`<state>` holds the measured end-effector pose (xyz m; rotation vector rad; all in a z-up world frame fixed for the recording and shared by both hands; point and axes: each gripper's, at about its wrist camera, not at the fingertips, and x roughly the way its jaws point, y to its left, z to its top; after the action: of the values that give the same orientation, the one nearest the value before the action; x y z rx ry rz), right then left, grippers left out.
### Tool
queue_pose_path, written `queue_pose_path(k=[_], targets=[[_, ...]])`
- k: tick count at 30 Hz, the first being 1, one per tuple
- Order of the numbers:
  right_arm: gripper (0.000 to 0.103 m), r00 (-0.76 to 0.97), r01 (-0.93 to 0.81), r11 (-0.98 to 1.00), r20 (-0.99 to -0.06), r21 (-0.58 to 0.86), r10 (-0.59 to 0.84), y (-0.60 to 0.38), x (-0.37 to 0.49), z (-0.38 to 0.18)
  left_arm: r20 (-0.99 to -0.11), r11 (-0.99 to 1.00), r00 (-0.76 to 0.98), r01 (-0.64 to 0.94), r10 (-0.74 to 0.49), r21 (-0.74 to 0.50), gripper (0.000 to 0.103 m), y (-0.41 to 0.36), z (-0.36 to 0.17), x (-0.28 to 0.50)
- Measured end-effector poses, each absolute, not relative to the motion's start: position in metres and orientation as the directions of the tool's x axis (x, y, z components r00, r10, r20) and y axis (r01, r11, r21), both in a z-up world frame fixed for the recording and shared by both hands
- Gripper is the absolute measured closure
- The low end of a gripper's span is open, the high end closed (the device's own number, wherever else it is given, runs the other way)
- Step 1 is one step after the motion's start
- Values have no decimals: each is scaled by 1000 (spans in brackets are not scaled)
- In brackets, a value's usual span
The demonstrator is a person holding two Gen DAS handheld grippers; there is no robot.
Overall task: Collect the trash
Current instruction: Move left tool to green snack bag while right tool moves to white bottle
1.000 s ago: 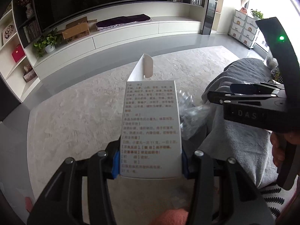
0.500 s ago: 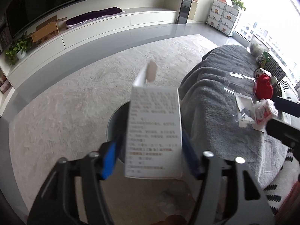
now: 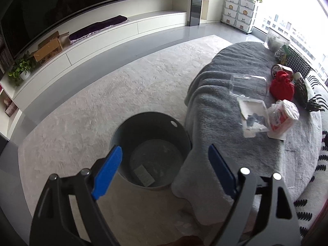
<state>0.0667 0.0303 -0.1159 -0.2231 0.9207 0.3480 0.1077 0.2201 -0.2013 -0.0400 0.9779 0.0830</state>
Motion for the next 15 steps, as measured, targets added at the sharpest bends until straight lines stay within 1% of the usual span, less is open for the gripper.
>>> queue_pose_path(k=[10,15], targets=[[39,599,-190,981,-797,-49,76,-75,60,-106,-817,996,572,78,-70,-31,17,123,-177,110],[39,623,-106,992,-782,-62,17,-134,59,-96,-801,984,585,175,-127,-28,17,63,-163,118]])
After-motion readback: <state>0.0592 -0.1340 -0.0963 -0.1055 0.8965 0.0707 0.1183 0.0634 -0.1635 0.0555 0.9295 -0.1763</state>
